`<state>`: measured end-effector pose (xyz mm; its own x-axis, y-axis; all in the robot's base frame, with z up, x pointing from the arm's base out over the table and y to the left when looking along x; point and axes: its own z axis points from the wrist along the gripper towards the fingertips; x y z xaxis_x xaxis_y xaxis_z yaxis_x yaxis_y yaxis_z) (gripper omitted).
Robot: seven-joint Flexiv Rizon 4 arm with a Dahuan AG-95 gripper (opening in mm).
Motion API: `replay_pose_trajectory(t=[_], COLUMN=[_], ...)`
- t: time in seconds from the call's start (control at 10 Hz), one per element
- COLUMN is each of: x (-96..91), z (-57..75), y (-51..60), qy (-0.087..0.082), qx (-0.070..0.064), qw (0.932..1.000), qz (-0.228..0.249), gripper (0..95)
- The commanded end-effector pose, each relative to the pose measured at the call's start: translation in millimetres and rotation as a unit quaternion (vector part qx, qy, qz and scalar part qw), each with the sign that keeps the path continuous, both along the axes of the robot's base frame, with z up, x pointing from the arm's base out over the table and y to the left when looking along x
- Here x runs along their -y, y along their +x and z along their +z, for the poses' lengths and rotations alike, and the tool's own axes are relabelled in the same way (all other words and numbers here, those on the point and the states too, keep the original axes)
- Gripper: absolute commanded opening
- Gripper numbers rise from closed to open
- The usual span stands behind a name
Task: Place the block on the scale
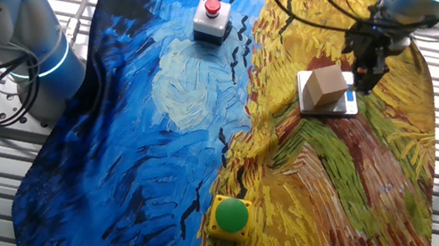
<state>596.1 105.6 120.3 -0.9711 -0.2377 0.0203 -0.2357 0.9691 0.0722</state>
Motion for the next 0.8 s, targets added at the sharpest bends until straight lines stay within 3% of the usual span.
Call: replay_pose_trajectory(t=[0.1,0.4,0.7,0.8], x=[-2.5,-4.7,-8.4,-13.6], z=[23.1,49.6,65.9,80.7], y=[-4.0,-10.1,-15.6,-22.0], qy=[-0.009,-0.003,-0.004,-0.003], qx=[-0.006,-0.015,-0.025,-0.034], qw=[0.9998,0.9994,0.9993,0.9989], qz=[-0.018,-0.032,-0.029,-0.034], gripper=[0.0,0.0,0.0,0.0])
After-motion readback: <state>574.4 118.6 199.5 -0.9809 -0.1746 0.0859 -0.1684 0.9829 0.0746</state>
